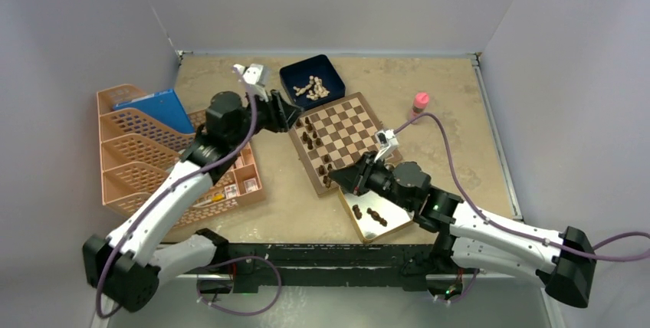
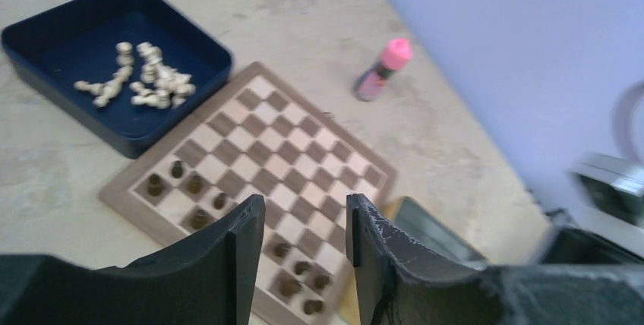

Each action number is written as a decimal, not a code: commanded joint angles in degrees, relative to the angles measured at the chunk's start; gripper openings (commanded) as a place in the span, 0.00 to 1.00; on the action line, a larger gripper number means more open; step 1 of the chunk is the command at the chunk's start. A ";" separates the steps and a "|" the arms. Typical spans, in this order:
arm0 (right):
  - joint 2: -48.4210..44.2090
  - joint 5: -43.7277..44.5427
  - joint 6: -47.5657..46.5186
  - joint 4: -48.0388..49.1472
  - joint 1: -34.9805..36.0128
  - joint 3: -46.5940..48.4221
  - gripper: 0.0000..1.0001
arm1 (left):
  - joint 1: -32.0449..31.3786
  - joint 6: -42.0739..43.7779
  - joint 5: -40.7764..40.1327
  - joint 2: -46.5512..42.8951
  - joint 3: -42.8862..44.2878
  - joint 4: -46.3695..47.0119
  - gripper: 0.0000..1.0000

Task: Set up the chess pieces on the board
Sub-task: Place the chess piece on the chessboard.

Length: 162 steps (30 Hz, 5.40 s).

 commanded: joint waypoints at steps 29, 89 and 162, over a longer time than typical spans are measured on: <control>10.13 29.42 39.21 43.98 0.14 -1.81 0.07 | -0.05 -40.33 36.39 -6.66 -6.47 20.60 0.53; -10.59 19.50 8.51 13.17 0.14 -3.77 0.84 | -2.87 3.96 15.10 3.37 20.89 -43.01 0.00; -28.92 25.21 4.75 -7.09 0.14 -0.43 0.99 | -10.09 11.35 1.96 52.96 44.99 -61.93 0.20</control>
